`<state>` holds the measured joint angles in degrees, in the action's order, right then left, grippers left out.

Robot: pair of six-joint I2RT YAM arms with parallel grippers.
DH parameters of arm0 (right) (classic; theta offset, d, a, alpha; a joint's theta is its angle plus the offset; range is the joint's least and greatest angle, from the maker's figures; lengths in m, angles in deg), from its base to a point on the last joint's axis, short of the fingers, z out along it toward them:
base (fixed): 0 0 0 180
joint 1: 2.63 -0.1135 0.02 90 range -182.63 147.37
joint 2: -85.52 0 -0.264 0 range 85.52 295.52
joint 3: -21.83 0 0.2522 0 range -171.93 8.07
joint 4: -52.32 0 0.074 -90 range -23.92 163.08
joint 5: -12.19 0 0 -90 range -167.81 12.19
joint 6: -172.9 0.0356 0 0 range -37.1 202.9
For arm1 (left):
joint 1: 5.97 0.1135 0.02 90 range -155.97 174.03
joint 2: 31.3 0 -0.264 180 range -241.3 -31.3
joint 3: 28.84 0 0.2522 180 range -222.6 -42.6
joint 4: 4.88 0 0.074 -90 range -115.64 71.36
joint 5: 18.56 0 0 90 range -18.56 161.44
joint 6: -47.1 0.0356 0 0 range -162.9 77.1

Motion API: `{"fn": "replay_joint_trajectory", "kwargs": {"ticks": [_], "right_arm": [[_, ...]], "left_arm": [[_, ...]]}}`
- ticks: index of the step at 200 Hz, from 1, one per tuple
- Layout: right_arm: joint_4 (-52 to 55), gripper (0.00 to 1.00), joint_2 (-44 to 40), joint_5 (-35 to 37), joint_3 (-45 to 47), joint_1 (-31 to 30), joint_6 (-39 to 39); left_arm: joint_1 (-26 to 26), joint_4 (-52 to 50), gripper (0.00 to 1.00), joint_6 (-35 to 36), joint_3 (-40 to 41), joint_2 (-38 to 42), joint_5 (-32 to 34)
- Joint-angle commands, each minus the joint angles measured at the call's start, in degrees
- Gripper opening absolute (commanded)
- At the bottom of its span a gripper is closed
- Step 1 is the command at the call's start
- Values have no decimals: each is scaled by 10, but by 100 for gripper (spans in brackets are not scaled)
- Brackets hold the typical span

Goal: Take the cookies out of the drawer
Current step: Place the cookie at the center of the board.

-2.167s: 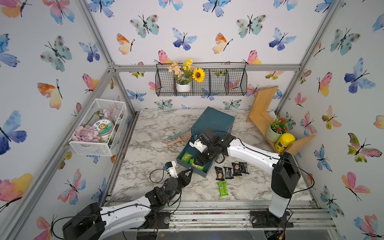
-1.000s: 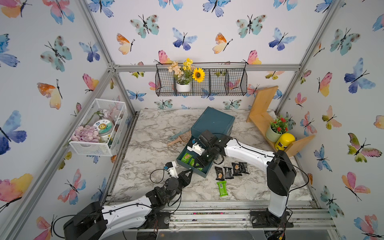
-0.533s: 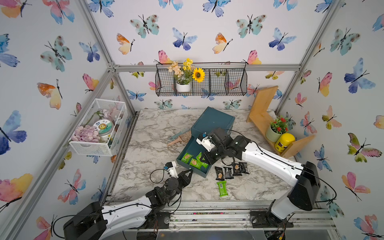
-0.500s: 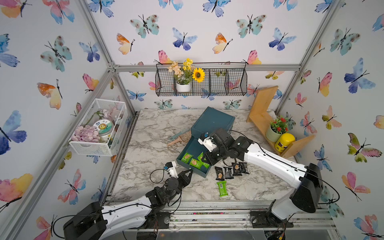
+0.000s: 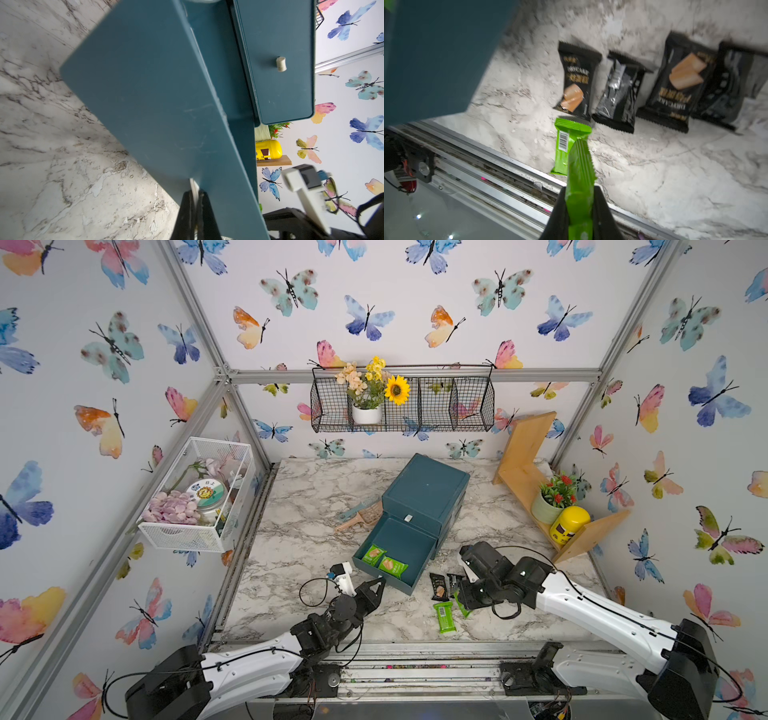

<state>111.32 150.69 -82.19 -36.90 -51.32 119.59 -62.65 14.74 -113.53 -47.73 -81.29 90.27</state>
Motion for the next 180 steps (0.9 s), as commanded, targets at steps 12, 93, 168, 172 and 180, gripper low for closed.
{"fn": "replay_joint_trajectory", "kwargs": {"ticks": [12,93,168,172,180], "right_arm": [[-78,6,-15,-52,69,9,47],[-188,7,-2,-79,138,48,53],[-154,30,18,-31,145,66,53],[-148,32,18,-22,142,66,53],[-134,37,18,-5,135,66,54]], "left_arm": [[4,3,0,3,-5,13,15],[4,-3,0,1,-7,12,14],[4,3,0,-3,-6,5,14],[4,3,0,-3,-7,4,14],[3,6,0,-2,-7,3,15]]}}
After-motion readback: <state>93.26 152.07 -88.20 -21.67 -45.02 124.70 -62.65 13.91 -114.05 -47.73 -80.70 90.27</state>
